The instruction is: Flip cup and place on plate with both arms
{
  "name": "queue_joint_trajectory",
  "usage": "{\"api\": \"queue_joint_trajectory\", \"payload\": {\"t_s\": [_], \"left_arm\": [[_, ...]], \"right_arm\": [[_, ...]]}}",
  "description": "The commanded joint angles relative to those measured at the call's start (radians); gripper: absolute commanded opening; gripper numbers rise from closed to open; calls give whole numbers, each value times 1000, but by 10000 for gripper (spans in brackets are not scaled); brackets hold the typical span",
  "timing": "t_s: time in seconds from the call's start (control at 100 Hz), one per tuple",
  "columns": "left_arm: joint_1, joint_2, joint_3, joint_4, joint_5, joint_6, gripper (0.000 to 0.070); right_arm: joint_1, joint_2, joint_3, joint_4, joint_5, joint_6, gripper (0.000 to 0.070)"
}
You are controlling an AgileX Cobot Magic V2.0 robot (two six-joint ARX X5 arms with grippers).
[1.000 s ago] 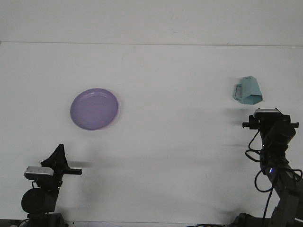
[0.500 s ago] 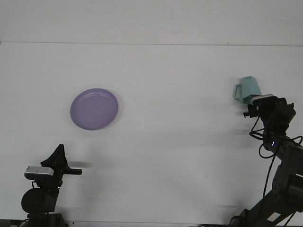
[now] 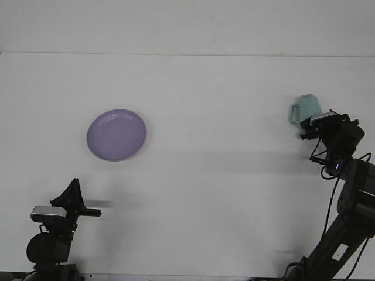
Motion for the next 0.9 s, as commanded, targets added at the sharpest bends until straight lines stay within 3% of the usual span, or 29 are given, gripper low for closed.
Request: {"api": "queue_joint_trajectory", "payload": {"t_s": [0.0, 0.14, 0.18, 0.42, 0.89], "left_arm": [[2, -1, -18, 8, -3, -2, 14], [2, -1, -18, 0, -3, -2, 14], [2, -1, -18, -5, -3, -2, 14], [2, -1, -18, -13, -3, -2, 13], [2, -1, -18, -5, -3, -2, 14]], "right_arm": [[-6, 39, 38, 11, -8, -3, 432], [-6, 55, 61, 12, -11, -3, 427], [-6, 55, 64, 13, -24, -3, 398], [-7, 55, 71, 11, -52, 10, 0], [-5, -80, 78, -55, -49, 231, 1]]}}
